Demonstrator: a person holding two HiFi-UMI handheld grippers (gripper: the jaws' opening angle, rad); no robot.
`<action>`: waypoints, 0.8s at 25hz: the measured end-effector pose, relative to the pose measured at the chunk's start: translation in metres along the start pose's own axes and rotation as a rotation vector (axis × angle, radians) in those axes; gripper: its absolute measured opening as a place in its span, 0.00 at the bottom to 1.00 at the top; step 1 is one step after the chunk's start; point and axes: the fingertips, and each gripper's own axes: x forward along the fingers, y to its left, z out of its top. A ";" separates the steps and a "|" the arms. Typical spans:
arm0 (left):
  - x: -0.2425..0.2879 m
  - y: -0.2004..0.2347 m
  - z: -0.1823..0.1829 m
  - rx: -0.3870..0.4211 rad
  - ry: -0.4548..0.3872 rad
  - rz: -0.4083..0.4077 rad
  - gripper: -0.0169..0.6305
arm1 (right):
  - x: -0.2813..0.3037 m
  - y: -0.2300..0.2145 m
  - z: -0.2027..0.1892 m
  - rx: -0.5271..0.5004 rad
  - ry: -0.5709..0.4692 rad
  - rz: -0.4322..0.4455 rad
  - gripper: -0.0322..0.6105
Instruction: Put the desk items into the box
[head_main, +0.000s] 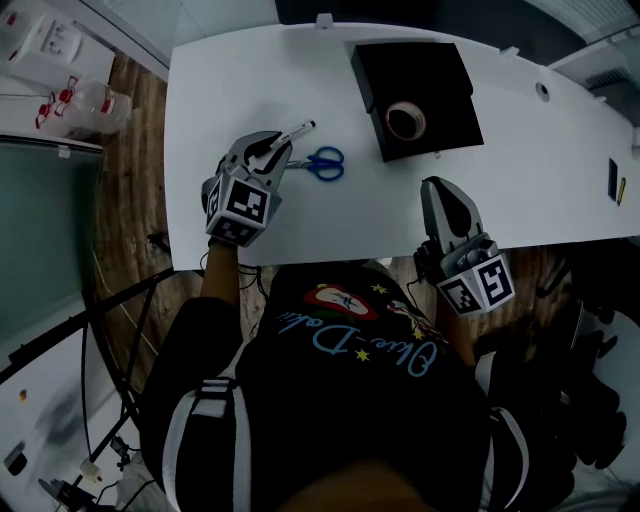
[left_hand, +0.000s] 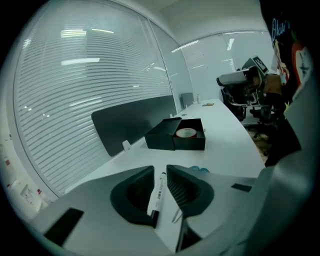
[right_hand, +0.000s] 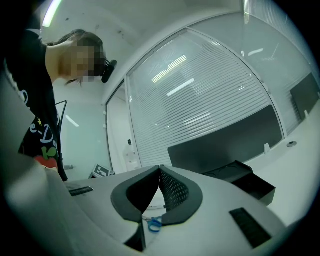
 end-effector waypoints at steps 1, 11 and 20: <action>0.003 0.000 -0.004 0.001 0.010 -0.017 0.19 | 0.001 0.001 -0.001 0.001 0.000 -0.007 0.10; 0.034 0.004 -0.032 0.035 0.073 -0.145 0.21 | 0.012 0.008 -0.010 0.000 0.005 -0.084 0.10; 0.060 0.000 -0.059 0.072 0.164 -0.238 0.25 | 0.014 0.010 -0.018 -0.001 0.023 -0.148 0.10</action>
